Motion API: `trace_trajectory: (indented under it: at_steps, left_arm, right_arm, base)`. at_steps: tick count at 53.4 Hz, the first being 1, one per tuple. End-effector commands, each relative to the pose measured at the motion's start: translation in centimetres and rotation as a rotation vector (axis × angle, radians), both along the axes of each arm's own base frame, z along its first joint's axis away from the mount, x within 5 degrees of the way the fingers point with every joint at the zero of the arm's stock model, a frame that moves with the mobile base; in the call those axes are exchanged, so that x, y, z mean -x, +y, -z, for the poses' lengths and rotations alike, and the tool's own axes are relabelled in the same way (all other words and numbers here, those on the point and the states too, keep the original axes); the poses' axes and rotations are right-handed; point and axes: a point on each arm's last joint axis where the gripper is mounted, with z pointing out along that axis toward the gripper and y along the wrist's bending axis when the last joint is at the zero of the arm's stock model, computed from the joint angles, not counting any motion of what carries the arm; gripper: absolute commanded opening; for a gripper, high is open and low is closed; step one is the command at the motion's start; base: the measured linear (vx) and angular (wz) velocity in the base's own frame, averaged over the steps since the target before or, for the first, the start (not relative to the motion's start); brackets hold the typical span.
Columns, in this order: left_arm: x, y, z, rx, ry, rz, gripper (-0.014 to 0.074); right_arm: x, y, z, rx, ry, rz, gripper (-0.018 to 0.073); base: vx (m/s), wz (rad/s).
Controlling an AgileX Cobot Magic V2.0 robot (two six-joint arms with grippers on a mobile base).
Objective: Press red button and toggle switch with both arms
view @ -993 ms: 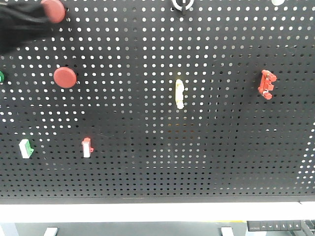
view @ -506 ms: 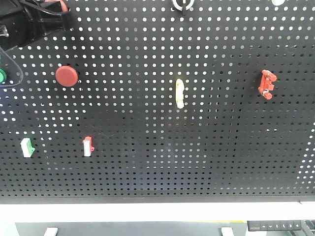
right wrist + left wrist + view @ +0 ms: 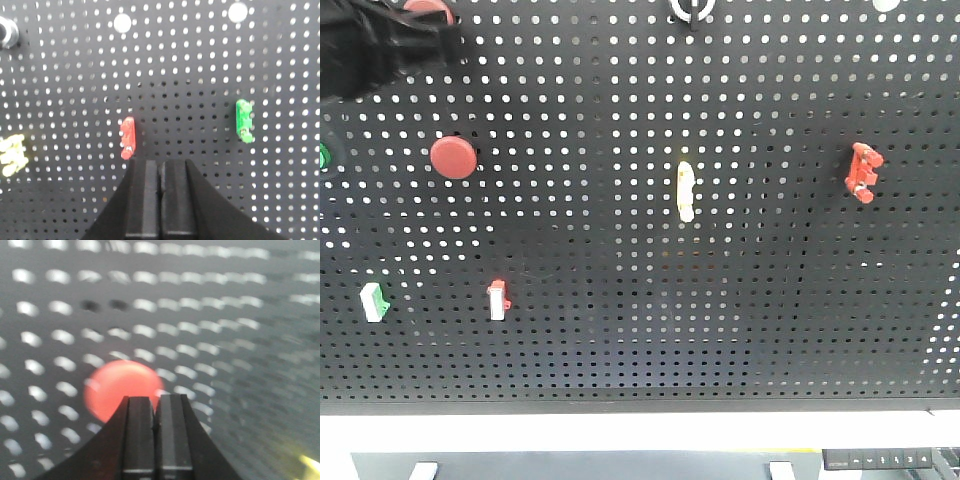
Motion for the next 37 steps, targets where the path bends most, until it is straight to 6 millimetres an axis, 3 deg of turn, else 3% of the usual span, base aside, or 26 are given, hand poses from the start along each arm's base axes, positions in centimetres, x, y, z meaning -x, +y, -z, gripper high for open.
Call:
trace_trajectory:
  at_steps: [1,18,27,37]
  left_arm:
    - [3.3,0.9,-2.7,0.060,-0.129,0.021,0.0002]
    - [8.2,3.1,1.0,0.035,-0.202,0.012,0.0000]
    - [8.5,3.2,2.6,0.024,-0.178,0.014,0.0000]
    - [8.5,3.2,2.5,0.028,-0.183,0.015,0.0001]
  right_arm:
    - [0.4,0.1,-1.8,-0.003,-0.119,-0.010,-0.0005]
    - [0.4,0.1,-1.8,-0.002,-0.115,-0.009,-0.0005]
    - [-0.9,0.4,-1.8,0.070,-0.125,-0.010,-0.0005]
    - [-2.8,1.3,-4.6,0.121,-0.231,-0.064,-0.0003]
  base:
    - [0.00,0.00]
    - [0.00,0.00]
    - [0.00,0.00]
    - [0.00,0.00]
